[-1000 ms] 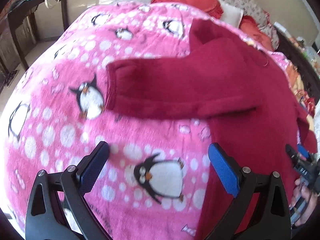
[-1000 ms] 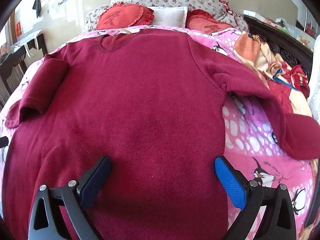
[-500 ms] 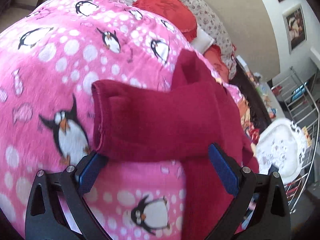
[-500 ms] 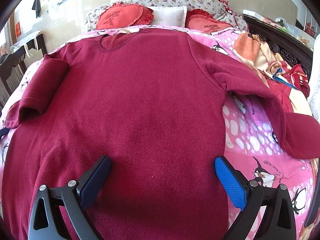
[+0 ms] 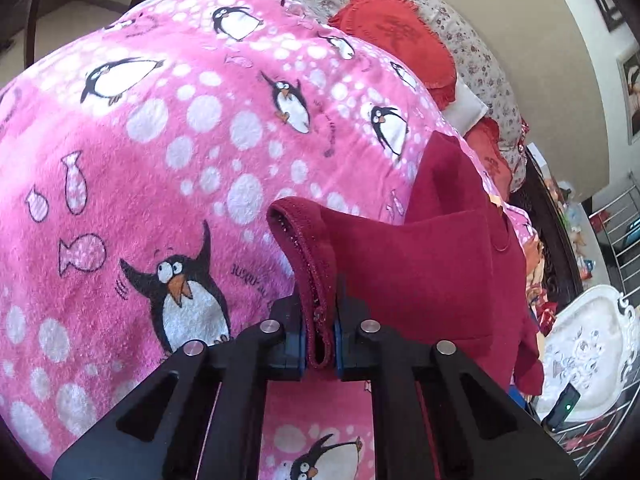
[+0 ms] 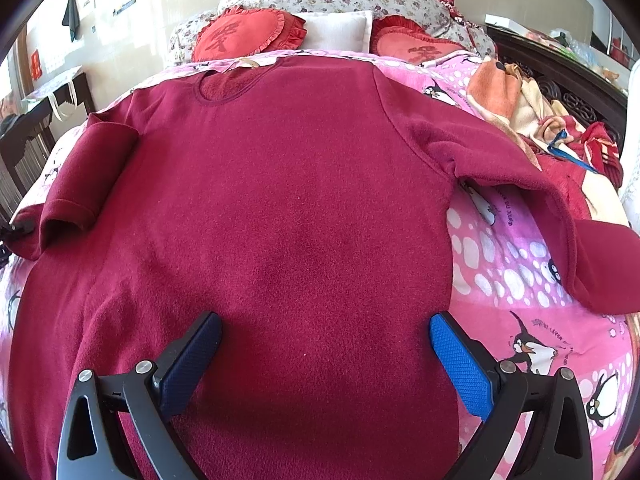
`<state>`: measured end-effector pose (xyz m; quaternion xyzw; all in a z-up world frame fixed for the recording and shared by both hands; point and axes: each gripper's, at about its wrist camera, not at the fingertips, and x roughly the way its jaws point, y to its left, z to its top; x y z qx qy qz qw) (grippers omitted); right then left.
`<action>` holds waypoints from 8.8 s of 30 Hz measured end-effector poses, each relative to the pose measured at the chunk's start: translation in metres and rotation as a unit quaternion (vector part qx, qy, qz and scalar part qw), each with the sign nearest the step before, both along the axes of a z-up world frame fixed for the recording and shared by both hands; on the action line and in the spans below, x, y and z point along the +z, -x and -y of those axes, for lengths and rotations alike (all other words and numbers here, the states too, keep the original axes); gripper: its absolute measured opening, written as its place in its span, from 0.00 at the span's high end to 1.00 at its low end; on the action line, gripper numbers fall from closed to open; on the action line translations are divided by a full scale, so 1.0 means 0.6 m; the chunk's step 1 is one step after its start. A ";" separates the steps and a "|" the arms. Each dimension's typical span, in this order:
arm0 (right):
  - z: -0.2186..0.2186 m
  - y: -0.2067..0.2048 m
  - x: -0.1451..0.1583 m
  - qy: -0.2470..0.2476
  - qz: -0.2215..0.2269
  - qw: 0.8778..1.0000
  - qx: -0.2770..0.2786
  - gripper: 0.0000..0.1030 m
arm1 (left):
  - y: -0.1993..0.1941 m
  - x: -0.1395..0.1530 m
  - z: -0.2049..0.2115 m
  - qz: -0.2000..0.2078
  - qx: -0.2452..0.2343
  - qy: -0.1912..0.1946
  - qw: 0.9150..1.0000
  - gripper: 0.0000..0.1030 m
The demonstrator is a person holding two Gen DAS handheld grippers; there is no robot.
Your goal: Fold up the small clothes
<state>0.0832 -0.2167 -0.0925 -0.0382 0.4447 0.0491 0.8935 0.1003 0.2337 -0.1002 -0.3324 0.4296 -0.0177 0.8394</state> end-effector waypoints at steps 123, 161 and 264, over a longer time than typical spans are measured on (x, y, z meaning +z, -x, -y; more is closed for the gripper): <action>0.192 -0.162 0.077 -0.169 -0.023 0.984 0.049 0.96 | -0.146 0.057 0.217 0.064 -0.049 -0.169 0.982 0.31; 0.176 -0.187 0.063 -0.097 -0.037 0.994 0.013 0.95 | -0.179 0.063 0.228 0.060 -0.163 -0.120 0.977 0.49; -0.122 -0.146 0.182 -0.216 0.063 0.962 0.155 0.84 | 0.020 -0.003 0.281 0.088 -0.121 -0.072 0.986 0.30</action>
